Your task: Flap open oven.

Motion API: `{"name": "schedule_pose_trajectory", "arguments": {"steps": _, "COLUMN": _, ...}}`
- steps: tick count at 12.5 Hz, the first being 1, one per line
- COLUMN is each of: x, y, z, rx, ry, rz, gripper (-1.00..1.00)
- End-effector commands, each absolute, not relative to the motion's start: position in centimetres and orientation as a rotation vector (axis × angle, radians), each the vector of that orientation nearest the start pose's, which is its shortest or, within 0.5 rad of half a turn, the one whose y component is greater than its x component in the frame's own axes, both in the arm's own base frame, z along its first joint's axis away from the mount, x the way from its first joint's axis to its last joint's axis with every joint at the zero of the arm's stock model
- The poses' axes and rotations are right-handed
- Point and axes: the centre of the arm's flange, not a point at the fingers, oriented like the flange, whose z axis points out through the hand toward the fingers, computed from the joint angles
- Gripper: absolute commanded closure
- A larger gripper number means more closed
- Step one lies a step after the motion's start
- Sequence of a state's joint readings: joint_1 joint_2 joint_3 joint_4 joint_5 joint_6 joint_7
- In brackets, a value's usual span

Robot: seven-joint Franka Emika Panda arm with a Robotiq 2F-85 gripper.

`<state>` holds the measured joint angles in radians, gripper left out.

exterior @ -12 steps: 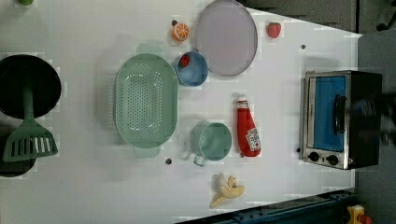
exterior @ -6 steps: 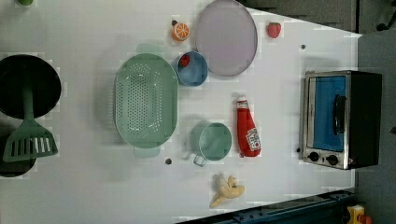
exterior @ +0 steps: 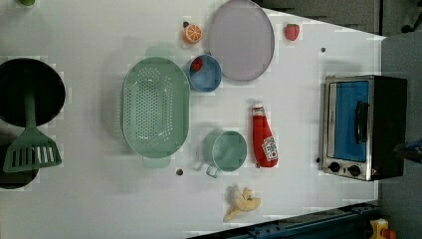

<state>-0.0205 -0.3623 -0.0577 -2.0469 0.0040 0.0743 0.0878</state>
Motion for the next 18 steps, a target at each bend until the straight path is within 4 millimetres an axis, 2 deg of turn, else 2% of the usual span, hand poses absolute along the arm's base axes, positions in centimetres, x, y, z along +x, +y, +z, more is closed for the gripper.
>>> {"name": "schedule_pose_trajectory", "arguments": {"steps": 1, "x": 43.7, "y": -5.6, "z": 57.8, "rx": -2.737, "ry": 1.519, "rz": 0.108, "gripper": 0.65}}
{"name": "schedule_pose_trajectory", "arguments": {"steps": 3, "x": 44.4, "y": -7.0, "z": 56.4, "rx": -2.76, "ry": 1.481, "rz": 0.103, "gripper": 0.65}}
{"name": "schedule_pose_trajectory", "arguments": {"steps": 5, "x": 45.0, "y": -9.2, "z": 54.7, "rx": -2.861, "ry": 1.324, "rz": 0.095, "gripper": 0.65}}
{"name": "schedule_pose_trajectory", "arguments": {"steps": 8, "x": 45.7, "y": -12.7, "z": 51.6, "rx": -3.018, "ry": 1.02, "rz": 0.071, "gripper": 0.65}}
{"name": "schedule_pose_trajectory", "arguments": {"steps": 11, "x": 45.8, "y": -16.9, "z": 48.4, "rx": -3.086, "ry": 0.736, "rz": 0.026, "gripper": 0.65}}
{"name": "schedule_pose_trajectory", "arguments": {"steps": 15, "x": 46.2, "y": -22.0, "z": 44.6, "rx": -3.18, "ry": 0.219, "rz": -0.042, "gripper": 0.65}}
{"name": "schedule_pose_trajectory", "arguments": {"steps": 16, "x": 46.3, "y": -23.2, "z": 43.9, "rx": -3.194, "ry": 0.159, "rz": -0.066, "gripper": 0.65}}
{"name": "schedule_pose_trajectory", "arguments": {"steps": 18, "x": 46.5, "y": -25.0, "z": 42.2, "rx": -3.211, "ry": 0.164, "rz": -0.078, "gripper": 0.65}}
